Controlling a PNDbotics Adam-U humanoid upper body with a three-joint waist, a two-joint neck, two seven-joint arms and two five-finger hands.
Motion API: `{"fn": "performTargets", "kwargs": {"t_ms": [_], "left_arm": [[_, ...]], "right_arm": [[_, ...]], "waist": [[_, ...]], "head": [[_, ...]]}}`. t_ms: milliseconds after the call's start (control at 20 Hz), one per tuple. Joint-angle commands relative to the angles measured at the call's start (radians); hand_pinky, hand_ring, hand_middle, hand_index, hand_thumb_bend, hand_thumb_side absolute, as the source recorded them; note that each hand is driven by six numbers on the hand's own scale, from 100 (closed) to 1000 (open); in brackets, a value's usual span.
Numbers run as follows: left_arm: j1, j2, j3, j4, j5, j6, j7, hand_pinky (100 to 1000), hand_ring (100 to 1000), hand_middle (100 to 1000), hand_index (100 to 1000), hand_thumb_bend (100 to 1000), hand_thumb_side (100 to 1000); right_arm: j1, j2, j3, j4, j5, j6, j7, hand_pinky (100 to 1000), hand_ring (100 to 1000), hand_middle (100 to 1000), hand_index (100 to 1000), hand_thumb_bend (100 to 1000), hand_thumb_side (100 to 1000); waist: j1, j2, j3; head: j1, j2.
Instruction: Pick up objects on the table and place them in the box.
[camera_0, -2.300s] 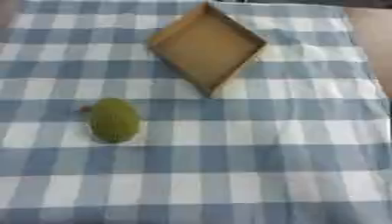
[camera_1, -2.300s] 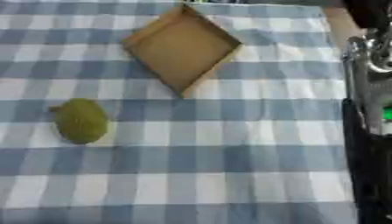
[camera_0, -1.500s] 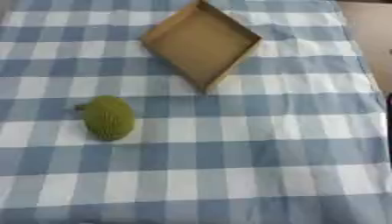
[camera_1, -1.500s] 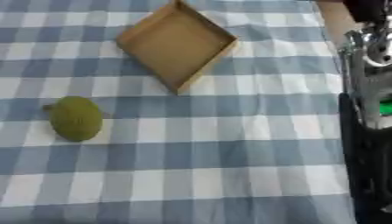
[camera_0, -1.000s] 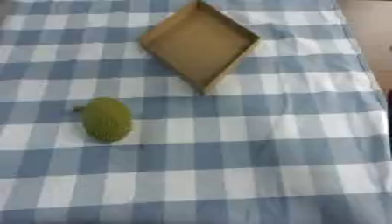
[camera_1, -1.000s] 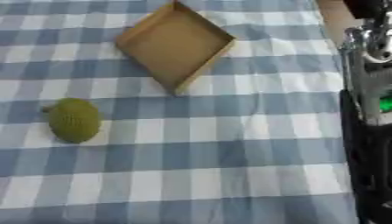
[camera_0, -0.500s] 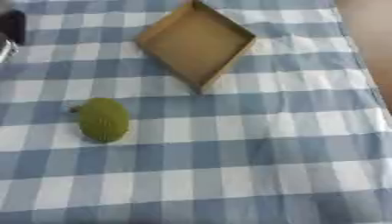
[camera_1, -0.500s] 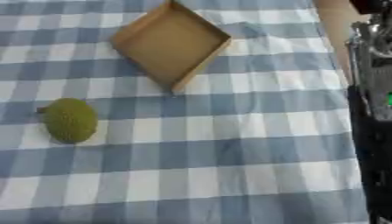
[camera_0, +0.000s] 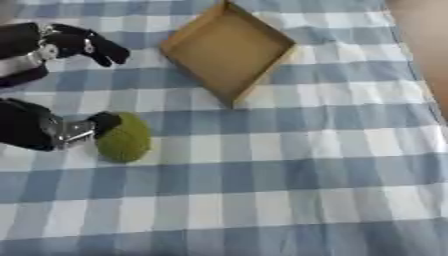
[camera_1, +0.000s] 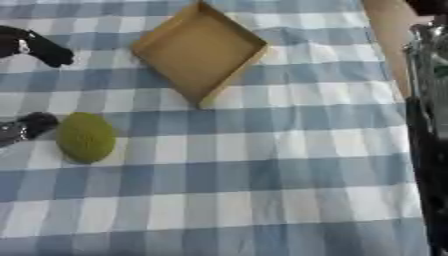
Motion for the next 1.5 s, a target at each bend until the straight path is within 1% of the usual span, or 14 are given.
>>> {"fn": "performTargets", "kwargs": {"t_ms": [50, 200, 250, 300, 350, 450, 650, 850, 900, 1100, 1350, 1450, 1500], "left_arm": [[-0.024, 0.004, -0.015, -0.014, 0.0, 0.017, -0.033, 894, 827, 798, 927, 412, 607], [-0.019, 0.003, -0.034, -0.014, -0.012, 0.042, -0.066, 901, 841, 812, 938, 495, 604], [-0.016, 0.005, -0.037, -0.014, -0.025, 0.05, -0.075, 914, 856, 824, 946, 568, 648], [-0.01, 0.008, -0.04, -0.014, -0.044, 0.059, -0.085, 915, 858, 825, 947, 578, 655], [-0.006, 0.01, -0.04, -0.014, -0.07, 0.066, -0.093, 930, 874, 837, 949, 648, 695], [0.0, 0.012, -0.04, -0.014, -0.128, 0.077, -0.101, 942, 886, 842, 948, 703, 705], [0.004, 0.006, -0.046, -0.014, -0.211, 0.096, -0.111, 947, 897, 843, 951, 699, 673], [0.013, 0.004, -0.054, -0.014, -0.228, 0.097, -0.142, 953, 906, 847, 956, 706, 669], [0.02, 0.005, -0.049, -0.014, -0.232, 0.107, -0.143, 945, 899, 837, 953, 684, 633], [0.044, 0.004, -0.043, -0.014, -0.262, 0.158, -0.145, 952, 909, 843, 956, 673, 589], [0.052, -0.009, -0.05, -0.014, -0.3, 0.209, -0.179, 955, 914, 846, 955, 642, 524], [0.053, -0.015, -0.05, -0.014, -0.314, 0.235, -0.191, 954, 914, 845, 955, 617, 503], [0.054, -0.019, -0.049, -0.014, -0.32, 0.248, -0.196, 954, 915, 844, 954, 591, 485]], "right_arm": [[-0.012, -0.026, -0.003, -0.016, -0.003, -0.001, 0.005, 864, 891, 652, 836, 100, 523], [-0.011, -0.025, -0.003, -0.016, -0.004, -0.001, 0.006, 864, 892, 651, 836, 100, 523], [-0.011, -0.024, -0.003, -0.016, -0.005, -0.001, 0.007, 864, 892, 651, 836, 100, 523], [-0.011, -0.024, -0.002, -0.016, -0.005, -0.001, 0.007, 864, 892, 651, 836, 100, 523], [-0.01, -0.023, -0.002, -0.016, -0.005, -0.001, 0.008, 864, 892, 651, 836, 100, 523], [-0.009, -0.023, -0.002, -0.016, -0.006, 0.0, 0.008, 864, 892, 650, 836, 100, 523], [-0.008, -0.02, -0.001, -0.016, -0.007, 0.001, 0.01, 864, 893, 650, 835, 100, 523], [-0.005, -0.018, -0.001, -0.016, -0.008, 0.002, 0.012, 865, 894, 649, 835, 100, 523], [-0.004, -0.017, -0.001, -0.016, -0.008, 0.003, 0.012, 865, 895, 648, 835, 100, 523], [-0.002, -0.015, 0.0, -0.016, -0.009, 0.004, 0.014, 865, 896, 647, 835, 100, 523], [-0.002, -0.011, 0.001, -0.016, -0.011, 0.004, 0.016, 866, 897, 647, 836, 100, 523], [-0.002, -0.01, 0.001, -0.016, -0.012, 0.004, 0.016, 866, 897, 646, 835, 100, 523], [-0.001, -0.01, 0.001, -0.016, -0.012, 0.005, 0.016, 866, 898, 646, 836, 100, 523]], "waist": [[0.003, -0.024, -0.001], [0.004, -0.024, -0.001], [0.004, -0.024, -0.001], [0.005, -0.024, -0.001], [0.005, -0.024, -0.001], [0.005, -0.024, -0.001], [0.005, -0.026, 0.0], [0.007, -0.027, 0.001], [0.007, -0.027, 0.002], [0.007, -0.026, 0.001], [0.007, -0.025, -0.001], [0.006, -0.024, -0.002], [0.006, -0.024, -0.003]], "head": [[0.005, 0.0], [0.007, 0.001], [0.007, 0.002], [0.007, 0.002], [0.007, 0.002], [0.007, 0.002], [0.01, 0.001], [0.012, 0.001], [0.011, 0.0], [0.012, -0.003], [0.015, -0.005], [0.016, -0.007], [0.016, -0.008]]}}
